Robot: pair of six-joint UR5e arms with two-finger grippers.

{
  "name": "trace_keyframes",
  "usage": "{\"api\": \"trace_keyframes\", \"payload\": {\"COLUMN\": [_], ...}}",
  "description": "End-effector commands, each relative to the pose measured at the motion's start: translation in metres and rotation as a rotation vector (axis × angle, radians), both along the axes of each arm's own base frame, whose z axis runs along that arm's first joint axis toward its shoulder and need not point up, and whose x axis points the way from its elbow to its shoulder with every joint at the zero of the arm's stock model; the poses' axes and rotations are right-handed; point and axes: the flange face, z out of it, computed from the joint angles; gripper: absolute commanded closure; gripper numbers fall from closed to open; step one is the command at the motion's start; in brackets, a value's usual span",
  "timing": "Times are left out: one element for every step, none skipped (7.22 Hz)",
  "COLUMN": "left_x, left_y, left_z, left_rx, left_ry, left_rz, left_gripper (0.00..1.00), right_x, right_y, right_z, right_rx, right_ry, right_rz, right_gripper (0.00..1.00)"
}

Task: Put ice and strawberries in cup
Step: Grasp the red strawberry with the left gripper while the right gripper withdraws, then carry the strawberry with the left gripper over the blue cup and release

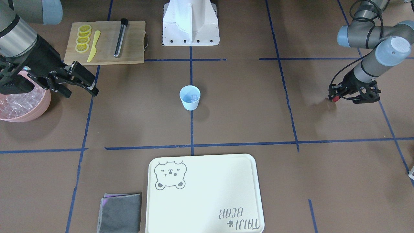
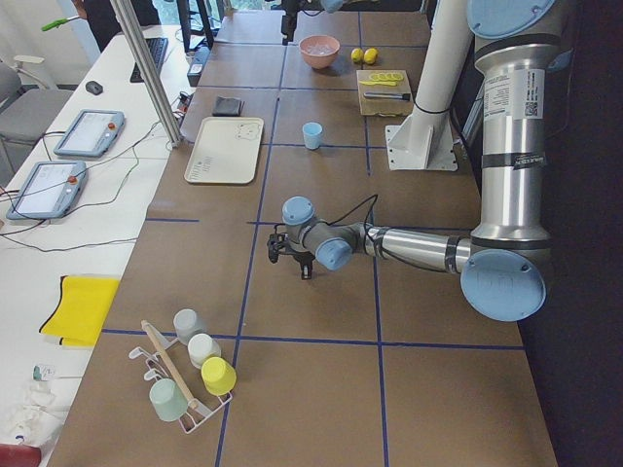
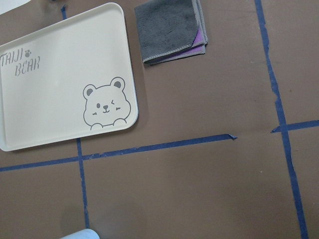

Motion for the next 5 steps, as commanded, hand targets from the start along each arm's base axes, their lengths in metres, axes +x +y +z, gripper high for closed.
{"api": "trace_keyframes", "payload": {"left_x": [0.012,0.034,0.072,0.121,0.159], "left_y": [-0.016,-0.04,-0.049,-0.045,-0.033], "left_z": [-0.089,-0.158,-0.231,-0.296,-0.349], "left_rx": [0.028,-0.001,-0.02,-0.054,-0.079], "left_ry": [0.096,0.14,0.173,0.189,0.213], "left_rz": [-0.068,-0.123,-0.119,-0.095,-0.084], "left_gripper": [1.0,1.0,1.0,1.0,1.0], "right_x": [0.007,0.013,0.014,0.017,0.019], "right_y": [-0.001,-0.002,-0.002,-0.003,-0.002], "right_z": [0.001,0.004,0.006,0.009,0.01], "right_rx": [0.0,-0.004,-0.002,0.002,0.004], "right_ry": [-0.002,-0.001,0.002,0.004,0.006], "right_rz": [0.008,0.017,0.016,0.018,0.019], "right_gripper": [0.0,0.0,0.0,0.0,0.0]}}
